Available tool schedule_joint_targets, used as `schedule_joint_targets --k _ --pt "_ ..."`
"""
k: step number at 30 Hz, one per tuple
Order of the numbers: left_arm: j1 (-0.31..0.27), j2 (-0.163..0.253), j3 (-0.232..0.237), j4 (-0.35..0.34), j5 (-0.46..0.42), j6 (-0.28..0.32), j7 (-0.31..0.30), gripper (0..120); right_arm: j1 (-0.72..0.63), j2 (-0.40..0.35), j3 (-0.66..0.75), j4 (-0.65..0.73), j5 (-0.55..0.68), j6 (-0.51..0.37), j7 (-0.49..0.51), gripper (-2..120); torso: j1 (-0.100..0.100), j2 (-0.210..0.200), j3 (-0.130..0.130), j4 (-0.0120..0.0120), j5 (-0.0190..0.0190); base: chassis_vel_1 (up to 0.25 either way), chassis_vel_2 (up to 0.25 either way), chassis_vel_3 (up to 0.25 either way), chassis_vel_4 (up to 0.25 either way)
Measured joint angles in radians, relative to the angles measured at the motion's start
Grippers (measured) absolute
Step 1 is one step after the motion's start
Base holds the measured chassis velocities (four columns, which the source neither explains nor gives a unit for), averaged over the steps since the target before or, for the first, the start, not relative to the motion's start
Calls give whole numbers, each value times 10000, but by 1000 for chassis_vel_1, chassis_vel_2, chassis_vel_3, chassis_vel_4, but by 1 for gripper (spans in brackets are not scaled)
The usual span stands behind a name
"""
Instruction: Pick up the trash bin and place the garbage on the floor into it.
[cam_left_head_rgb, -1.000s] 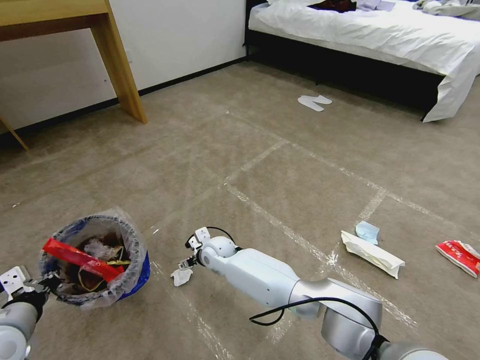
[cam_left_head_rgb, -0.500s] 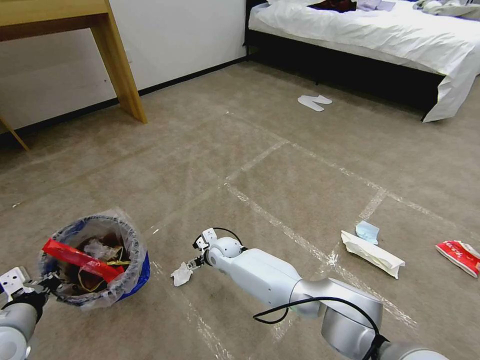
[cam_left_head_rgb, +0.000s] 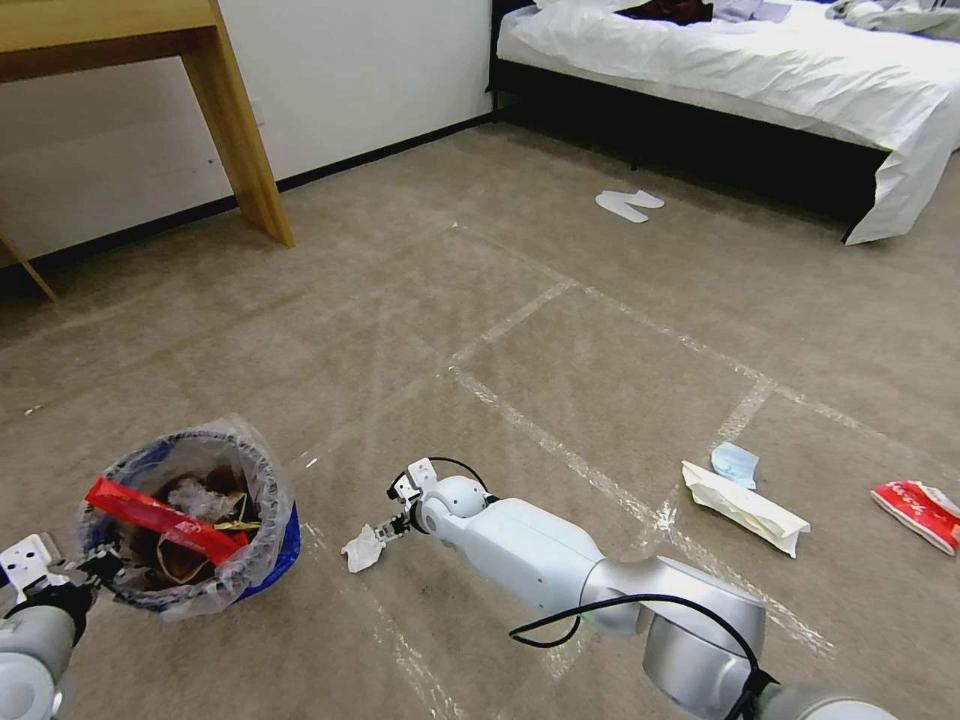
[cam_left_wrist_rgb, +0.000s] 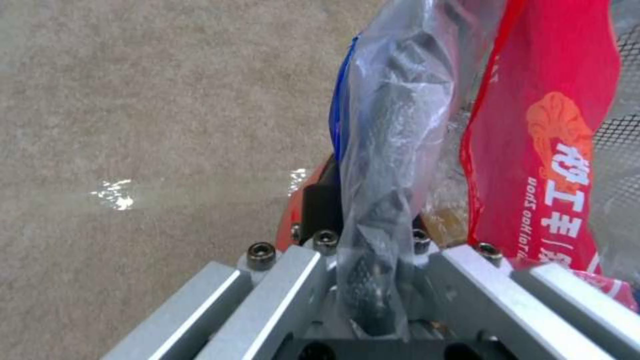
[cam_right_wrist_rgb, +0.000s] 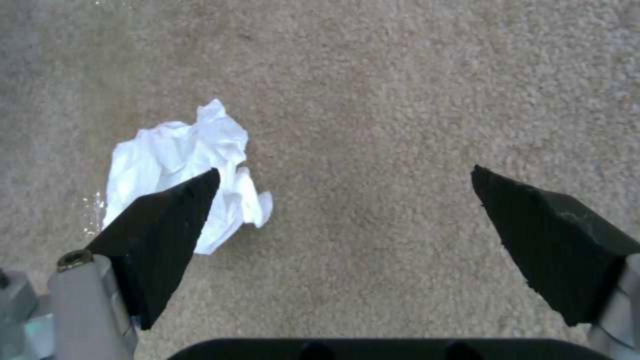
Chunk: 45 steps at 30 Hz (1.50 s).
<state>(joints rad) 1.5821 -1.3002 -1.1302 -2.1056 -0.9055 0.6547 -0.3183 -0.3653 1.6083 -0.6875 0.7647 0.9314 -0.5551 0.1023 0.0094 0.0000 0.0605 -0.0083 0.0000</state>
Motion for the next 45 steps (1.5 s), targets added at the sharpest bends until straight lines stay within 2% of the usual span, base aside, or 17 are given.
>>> schedule_joint_targets --k 14,18,21,29,45 --pt "-22 0 10 10 41 -4 -5 0 -56 -3 -91 151 10 587 -765 96 0 0 0 0 0 0 0 0 0" --pt "-42 -18 41 56 73 -4 -7 0 27 -2 -234 295 131 1221 -1493 96 0 1 0 0 -1 0 0 0 0" --pt "-43 -21 44 57 76 -4 -6 0 56 -3 -323 448 216 1377 -1752 96 0 0 0 0 0 0 0 0 0" --pt "-33 -2 34 43 75 -4 -8 0 35 -2 -389 479 381 1475 -1935 97 0 0 0 0 -1 0 0 0 0" --pt "21 -25 18 -21 68 -3 -17 0 -119 -2 101 -556 135 1514 -2183 96 0 0 0 0 -1 0 0 0 0"
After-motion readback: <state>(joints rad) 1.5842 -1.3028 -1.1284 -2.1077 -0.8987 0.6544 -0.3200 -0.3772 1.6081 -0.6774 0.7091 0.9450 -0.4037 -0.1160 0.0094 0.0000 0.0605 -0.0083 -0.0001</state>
